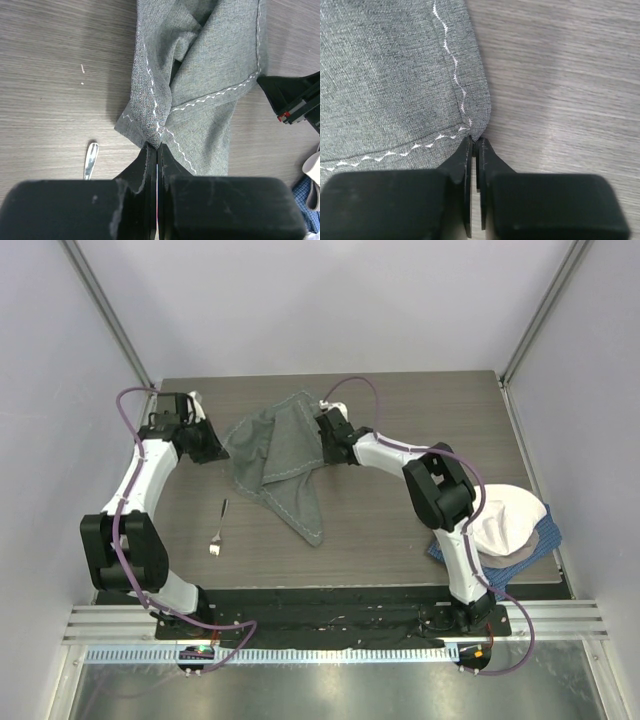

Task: Fold the napkin, place the utensils inside, and roll it up
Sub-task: Flatten the napkin out

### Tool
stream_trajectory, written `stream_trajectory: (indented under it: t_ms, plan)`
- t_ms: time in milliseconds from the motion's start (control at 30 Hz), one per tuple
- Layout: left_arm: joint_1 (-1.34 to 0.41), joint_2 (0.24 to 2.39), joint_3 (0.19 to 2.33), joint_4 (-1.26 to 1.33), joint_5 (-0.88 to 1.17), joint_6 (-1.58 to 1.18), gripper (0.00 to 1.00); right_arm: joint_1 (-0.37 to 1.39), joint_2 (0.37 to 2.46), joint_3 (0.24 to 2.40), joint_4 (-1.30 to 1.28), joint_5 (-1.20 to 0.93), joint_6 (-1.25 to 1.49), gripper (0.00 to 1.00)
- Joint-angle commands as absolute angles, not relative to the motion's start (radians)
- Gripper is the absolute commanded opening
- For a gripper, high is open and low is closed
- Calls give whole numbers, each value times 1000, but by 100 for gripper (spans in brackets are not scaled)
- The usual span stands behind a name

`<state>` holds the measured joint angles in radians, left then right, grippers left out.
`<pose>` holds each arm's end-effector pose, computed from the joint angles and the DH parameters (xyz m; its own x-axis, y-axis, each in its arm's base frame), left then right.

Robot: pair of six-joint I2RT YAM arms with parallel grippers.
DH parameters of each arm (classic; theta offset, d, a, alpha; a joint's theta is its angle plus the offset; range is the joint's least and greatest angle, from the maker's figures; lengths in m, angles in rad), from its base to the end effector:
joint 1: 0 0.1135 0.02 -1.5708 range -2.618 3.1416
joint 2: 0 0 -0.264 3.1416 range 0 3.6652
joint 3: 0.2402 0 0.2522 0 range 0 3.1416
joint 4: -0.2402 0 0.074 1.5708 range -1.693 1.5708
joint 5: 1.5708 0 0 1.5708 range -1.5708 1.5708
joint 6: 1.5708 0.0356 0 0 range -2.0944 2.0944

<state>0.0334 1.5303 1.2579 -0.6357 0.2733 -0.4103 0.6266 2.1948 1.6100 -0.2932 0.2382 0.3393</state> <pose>0.3281 0.0013 0.2838 -0.7759 -0.4102 -0.4793 -0.1916 0.8771 -0.4405 0.3945 0.2752 0.1590 -0.7368 -0.1341 -0.6627 -0.2148 0.9758 0.0414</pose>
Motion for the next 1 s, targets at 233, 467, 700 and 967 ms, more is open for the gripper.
stream_trajectory:
  t_ms: [233, 467, 700, 967]
  plan:
    - [107, 1506, 1261, -666, 215, -364, 0, 425, 2171, 1739, -417, 308, 210, 1]
    - [124, 1512, 1256, -666, 248, -362, 0, 216, 2292, 2119, -507, 345, 114, 20]
    - [124, 1516, 1255, -667, 273, -368, 0, 235, 2110, 2009, -574, 334, 170, 58]
    - [124, 1520, 1250, -669, 299, -373, 0, 476, 1628, 1289, -512, 221, 386, 59]
